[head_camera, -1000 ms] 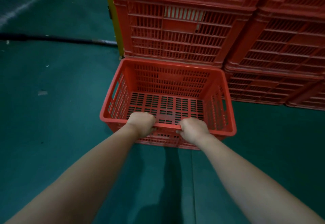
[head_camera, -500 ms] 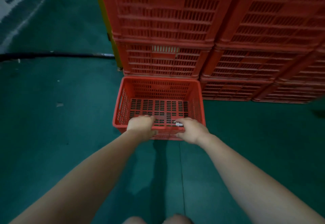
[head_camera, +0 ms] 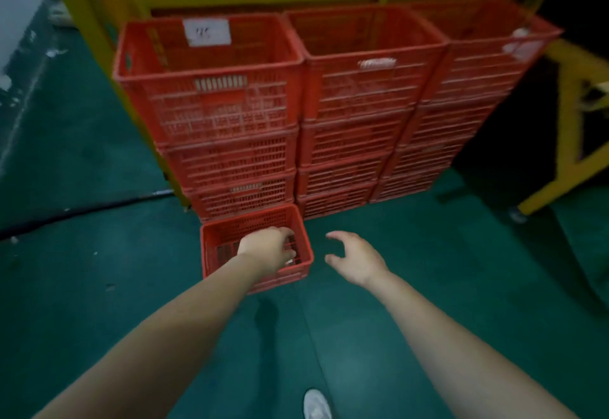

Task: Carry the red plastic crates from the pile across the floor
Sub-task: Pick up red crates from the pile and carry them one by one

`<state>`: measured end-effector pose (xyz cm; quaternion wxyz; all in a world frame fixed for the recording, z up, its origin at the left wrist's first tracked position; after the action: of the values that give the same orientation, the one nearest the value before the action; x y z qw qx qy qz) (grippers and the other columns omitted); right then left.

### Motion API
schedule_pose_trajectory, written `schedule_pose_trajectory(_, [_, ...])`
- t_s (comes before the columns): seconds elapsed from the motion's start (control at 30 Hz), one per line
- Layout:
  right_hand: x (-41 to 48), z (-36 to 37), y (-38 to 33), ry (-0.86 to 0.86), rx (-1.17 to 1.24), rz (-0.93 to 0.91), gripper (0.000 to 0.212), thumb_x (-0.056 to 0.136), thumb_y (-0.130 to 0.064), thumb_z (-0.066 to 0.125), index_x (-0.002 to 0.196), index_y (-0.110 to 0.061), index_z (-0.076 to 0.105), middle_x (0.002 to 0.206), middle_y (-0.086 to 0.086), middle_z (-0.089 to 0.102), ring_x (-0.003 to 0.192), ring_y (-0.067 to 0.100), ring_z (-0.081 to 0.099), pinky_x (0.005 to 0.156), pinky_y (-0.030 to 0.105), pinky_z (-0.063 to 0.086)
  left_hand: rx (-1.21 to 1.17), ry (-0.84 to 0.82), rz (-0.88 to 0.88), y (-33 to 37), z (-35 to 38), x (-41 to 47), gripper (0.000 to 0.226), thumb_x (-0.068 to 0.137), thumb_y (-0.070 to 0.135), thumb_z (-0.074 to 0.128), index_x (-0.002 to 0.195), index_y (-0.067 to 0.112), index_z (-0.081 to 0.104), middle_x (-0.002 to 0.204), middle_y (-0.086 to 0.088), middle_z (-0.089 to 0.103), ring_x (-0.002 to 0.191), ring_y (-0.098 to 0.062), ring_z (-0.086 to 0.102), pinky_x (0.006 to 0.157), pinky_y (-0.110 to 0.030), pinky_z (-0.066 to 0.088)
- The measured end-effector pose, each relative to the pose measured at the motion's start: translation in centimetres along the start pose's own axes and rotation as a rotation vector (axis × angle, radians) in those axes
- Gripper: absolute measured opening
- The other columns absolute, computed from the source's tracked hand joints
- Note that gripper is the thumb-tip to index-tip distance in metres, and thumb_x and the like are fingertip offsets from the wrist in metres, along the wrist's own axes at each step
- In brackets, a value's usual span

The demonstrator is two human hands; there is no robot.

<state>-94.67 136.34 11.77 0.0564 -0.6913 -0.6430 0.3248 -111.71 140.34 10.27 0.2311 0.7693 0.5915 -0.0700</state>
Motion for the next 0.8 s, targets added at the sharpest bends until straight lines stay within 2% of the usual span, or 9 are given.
schedule_pose_trajectory(0.17, [-8.5, -6.4, 1.7, 0.221, 0.112, 0.103, 0.052, 0.089, -0.031, 0.064, 0.138, -0.028, 0.049, 0.146, -0.004, 0.045, 0.131, 0.015, 0.045, 0.107, 0.032, 0.039, 0.007, 0.048, 0.169, 7.1, -4.3, -3.2, 0.053, 0.09, 0.046, 0.057, 0.14, 0.03, 0.044, 0.138, 0.001, 0.053, 0.124, -0.022, 0.052, 0.098, -0.036, 0.046])
schedule_pose_trajectory(0.4, [-21.8, -12.5, 8.6, 0.49, 0.216, 0.302, 0.053, 0.088, -0.034, 0.064, 0.138, -0.03, 0.048, 0.146, -0.005, 0.044, 0.131, 0.015, 0.045, 0.106, 0.035, 0.041, 0.009, 0.017, 0.47, 21.4, -4.8, -8.3, 0.058, 0.089, 0.047, 0.059, 0.141, 0.026, 0.044, 0.141, -0.002, 0.05, 0.128, -0.021, 0.05, 0.104, -0.037, 0.042])
schedule_pose_trajectory(0.6, [-35.6, -14.4, 16.2, 0.68, 0.273, 0.487, 0.055, 0.088, -0.034, 0.064, 0.14, -0.028, 0.047, 0.146, -0.005, 0.045, 0.133, 0.015, 0.044, 0.107, 0.034, 0.039, 0.024, -0.028, 0.721, 35.0, -2.0, -15.6, 0.054, 0.089, 0.046, 0.06, 0.137, 0.023, 0.046, 0.138, 0.002, 0.053, 0.125, -0.016, 0.051, 0.105, -0.033, 0.04])
schedule_pose_trajectory(0.8, [-53.6, -12.7, 24.7, 0.843, 0.311, 0.718, 0.055, 0.088, -0.032, 0.065, 0.14, -0.025, 0.047, 0.146, -0.002, 0.045, 0.132, 0.017, 0.045, 0.108, 0.034, 0.038, 0.1, -0.12, 0.999, 49.6, 4.8, -27.2, 0.054, 0.089, 0.047, 0.06, 0.136, 0.025, 0.046, 0.136, 0.004, 0.053, 0.123, -0.014, 0.052, 0.102, -0.034, 0.043])
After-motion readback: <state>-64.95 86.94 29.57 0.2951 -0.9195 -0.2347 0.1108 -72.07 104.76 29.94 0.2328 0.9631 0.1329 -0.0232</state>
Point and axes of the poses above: each hand's wrist, its own x-axis towards the middle knuckle, its own z-axis out of the palm, y = z × x, the point moved 9 cm from there along x, towards the middle knuckle
